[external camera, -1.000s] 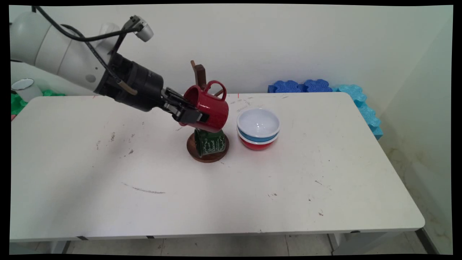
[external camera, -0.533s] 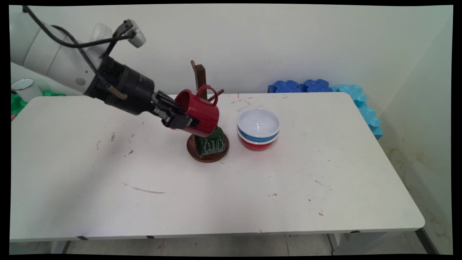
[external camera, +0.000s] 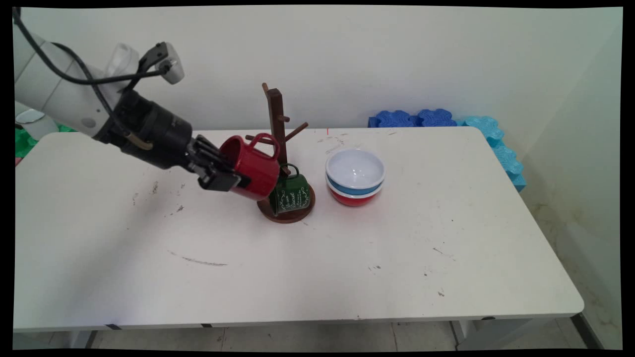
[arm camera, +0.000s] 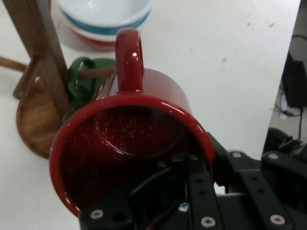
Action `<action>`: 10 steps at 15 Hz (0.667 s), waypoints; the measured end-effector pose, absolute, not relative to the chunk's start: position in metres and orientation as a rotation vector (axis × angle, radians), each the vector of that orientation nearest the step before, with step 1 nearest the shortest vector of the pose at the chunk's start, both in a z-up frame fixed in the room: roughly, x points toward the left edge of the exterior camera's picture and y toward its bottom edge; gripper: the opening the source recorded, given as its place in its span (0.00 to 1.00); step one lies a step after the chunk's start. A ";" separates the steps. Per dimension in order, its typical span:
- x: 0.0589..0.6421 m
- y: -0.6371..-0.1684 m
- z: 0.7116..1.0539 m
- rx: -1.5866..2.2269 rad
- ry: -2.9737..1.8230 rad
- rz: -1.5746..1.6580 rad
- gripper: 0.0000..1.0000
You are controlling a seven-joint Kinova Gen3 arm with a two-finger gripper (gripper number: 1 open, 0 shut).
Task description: Place the picked object on the table
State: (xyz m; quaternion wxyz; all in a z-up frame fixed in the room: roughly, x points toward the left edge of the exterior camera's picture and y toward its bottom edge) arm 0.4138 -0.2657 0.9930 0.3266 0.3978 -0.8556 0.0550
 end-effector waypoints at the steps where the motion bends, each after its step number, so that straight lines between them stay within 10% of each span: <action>1: 0.417 -0.264 0.992 1.042 -2.257 0.147 0.00; 10: 0.449 -0.264 0.973 1.019 -2.407 0.215 0.00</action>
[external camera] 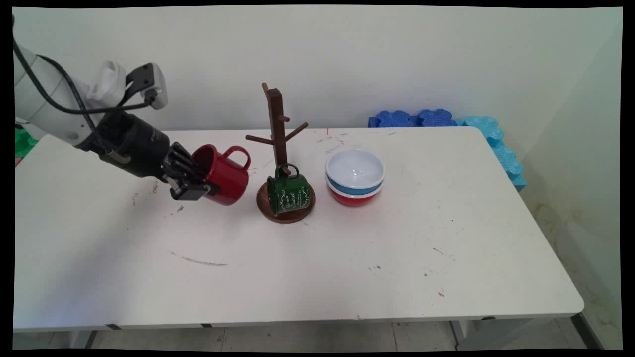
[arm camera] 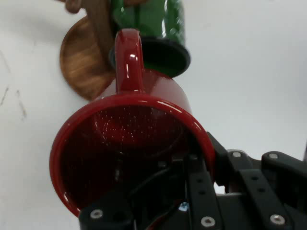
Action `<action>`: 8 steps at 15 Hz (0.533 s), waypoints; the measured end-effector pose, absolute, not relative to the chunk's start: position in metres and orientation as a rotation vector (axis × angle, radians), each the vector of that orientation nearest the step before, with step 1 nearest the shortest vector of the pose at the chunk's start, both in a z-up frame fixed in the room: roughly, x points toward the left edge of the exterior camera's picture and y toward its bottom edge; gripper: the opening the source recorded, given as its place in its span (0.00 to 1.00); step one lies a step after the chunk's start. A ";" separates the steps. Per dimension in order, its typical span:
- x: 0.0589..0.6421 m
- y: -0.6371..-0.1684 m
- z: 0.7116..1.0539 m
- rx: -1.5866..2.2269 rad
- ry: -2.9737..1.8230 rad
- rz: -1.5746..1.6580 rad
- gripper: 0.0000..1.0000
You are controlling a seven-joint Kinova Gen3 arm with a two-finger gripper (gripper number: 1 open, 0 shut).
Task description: Place the picked object on the table
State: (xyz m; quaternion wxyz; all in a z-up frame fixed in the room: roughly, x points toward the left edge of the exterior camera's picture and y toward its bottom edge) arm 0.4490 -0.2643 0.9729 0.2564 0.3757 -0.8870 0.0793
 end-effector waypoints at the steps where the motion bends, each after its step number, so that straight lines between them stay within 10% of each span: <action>1: 0.453 -0.267 0.970 1.011 -2.428 0.229 0.00; 8: 0.473 -0.289 0.953 0.918 -2.556 0.296 0.00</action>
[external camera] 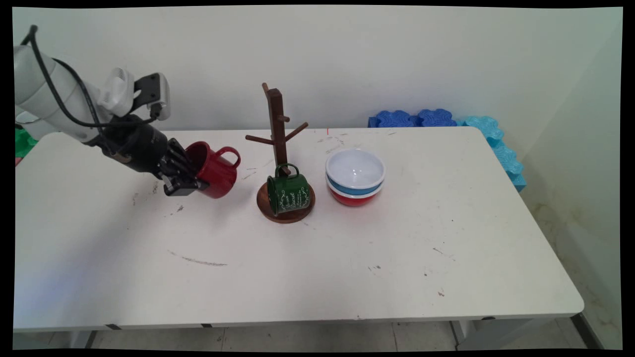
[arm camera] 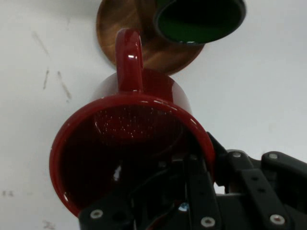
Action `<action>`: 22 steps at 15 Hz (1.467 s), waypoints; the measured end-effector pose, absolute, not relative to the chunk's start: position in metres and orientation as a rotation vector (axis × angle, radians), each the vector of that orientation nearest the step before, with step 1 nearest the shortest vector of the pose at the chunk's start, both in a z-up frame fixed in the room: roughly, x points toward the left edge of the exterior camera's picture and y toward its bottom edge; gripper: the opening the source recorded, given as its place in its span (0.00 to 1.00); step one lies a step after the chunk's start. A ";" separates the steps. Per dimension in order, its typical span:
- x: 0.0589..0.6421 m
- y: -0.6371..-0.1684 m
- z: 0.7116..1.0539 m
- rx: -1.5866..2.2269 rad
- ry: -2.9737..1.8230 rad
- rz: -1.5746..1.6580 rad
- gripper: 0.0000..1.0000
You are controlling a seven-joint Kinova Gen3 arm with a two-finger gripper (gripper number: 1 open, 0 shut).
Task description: Place the picked object on the table
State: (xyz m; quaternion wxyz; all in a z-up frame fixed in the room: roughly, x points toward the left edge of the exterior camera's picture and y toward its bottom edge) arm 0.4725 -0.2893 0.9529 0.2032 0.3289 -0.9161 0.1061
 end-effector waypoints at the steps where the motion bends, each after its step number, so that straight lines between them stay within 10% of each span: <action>1: 0.475 -0.293 0.950 0.901 -2.575 0.305 0.00; 22: 0.482 -0.377 0.878 0.627 -2.808 0.373 0.00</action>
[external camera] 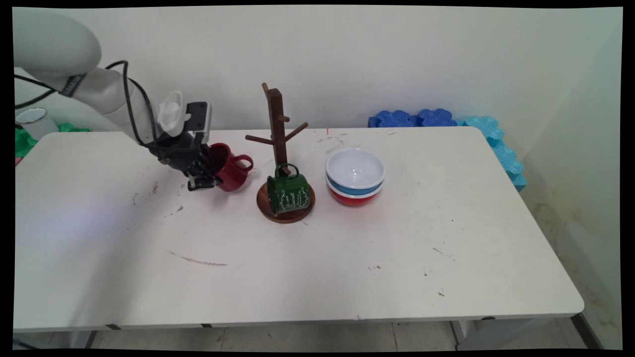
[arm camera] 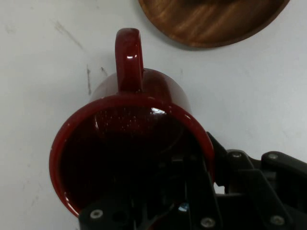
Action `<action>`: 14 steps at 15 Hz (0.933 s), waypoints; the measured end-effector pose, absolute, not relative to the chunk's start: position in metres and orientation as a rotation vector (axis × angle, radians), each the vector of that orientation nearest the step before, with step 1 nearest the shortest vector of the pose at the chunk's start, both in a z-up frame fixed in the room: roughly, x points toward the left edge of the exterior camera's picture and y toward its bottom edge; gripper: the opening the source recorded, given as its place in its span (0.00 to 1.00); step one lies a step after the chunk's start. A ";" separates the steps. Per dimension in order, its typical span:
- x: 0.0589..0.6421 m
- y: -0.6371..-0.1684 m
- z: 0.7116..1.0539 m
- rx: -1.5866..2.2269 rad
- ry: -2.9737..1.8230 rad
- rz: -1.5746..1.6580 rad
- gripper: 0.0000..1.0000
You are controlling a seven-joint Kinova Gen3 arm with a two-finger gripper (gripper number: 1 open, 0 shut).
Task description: Place the picked object on the table
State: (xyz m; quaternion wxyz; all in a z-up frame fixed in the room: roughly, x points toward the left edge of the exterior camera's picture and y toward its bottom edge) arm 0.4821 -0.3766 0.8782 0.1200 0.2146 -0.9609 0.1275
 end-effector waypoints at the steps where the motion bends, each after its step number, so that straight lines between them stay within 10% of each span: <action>1: 0.481 -0.379 0.876 0.620 -2.814 0.372 0.00; 12: 0.480 -0.399 0.857 0.576 -2.864 0.358 0.00; 13: 0.480 -0.401 0.856 0.572 -2.866 0.360 1.00; 14: 0.480 -0.403 0.856 0.567 -2.868 0.358 1.00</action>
